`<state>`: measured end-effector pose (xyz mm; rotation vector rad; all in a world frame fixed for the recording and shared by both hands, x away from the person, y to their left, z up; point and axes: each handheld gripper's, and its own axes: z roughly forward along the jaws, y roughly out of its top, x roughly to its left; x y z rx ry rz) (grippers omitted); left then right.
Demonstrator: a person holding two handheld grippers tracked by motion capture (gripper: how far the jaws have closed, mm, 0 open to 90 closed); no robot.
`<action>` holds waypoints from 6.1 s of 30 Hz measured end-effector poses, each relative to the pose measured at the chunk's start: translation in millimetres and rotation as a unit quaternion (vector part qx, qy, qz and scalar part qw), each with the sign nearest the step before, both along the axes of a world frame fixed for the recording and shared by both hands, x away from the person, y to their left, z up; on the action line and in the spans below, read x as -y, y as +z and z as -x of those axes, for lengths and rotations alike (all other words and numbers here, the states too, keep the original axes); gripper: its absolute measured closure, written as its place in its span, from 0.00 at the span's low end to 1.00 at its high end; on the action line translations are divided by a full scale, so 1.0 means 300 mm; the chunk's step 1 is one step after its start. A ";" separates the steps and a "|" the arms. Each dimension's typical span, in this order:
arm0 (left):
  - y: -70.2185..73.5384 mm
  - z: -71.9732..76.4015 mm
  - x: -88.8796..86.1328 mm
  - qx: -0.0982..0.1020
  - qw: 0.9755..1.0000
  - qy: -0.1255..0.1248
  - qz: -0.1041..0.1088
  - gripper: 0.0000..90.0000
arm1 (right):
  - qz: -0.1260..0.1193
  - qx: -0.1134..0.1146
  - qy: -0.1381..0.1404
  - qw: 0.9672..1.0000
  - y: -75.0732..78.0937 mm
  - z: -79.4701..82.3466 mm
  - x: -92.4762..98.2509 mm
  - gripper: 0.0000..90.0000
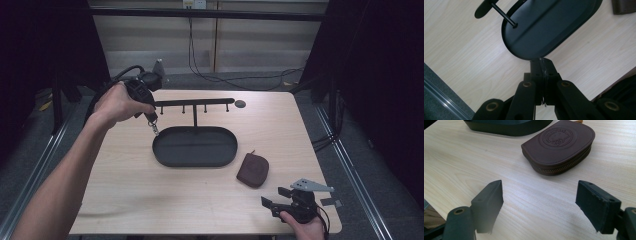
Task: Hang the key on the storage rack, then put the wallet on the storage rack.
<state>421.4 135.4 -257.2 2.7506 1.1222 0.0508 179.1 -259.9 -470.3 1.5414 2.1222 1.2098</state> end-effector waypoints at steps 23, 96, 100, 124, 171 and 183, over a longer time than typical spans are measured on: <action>0.002 -0.135 0.018 -0.006 0.999 0.030 0.010 0.99 | -0.005 0.000 0.005 1.000 0.000 0.000 0.002 0.24; -0.064 -0.097 -0.124 0.023 0.996 0.061 0.058 0.90 | -0.006 -0.006 0.001 1.000 -0.003 -0.009 -0.001 0.24; -0.070 -0.064 -0.156 0.019 0.996 0.062 0.062 0.89 | -0.005 -0.009 -0.002 1.000 -0.003 -0.012 -0.001 0.24; -0.263 0.155 -0.223 0.037 0.993 0.038 0.108 0.64 | -0.002 -0.004 0.001 1.000 -0.002 -0.007 -0.002 0.24; -0.705 0.635 -0.415 0.084 0.963 0.028 0.253 0.20 | 0.028 -0.034 -0.015 0.999 0.088 -0.131 0.028 0.26; -0.733 0.627 -0.421 0.086 0.959 0.019 0.270 0.20 | 0.062 -0.099 0.024 0.993 0.093 -0.272 -0.036 0.42</action>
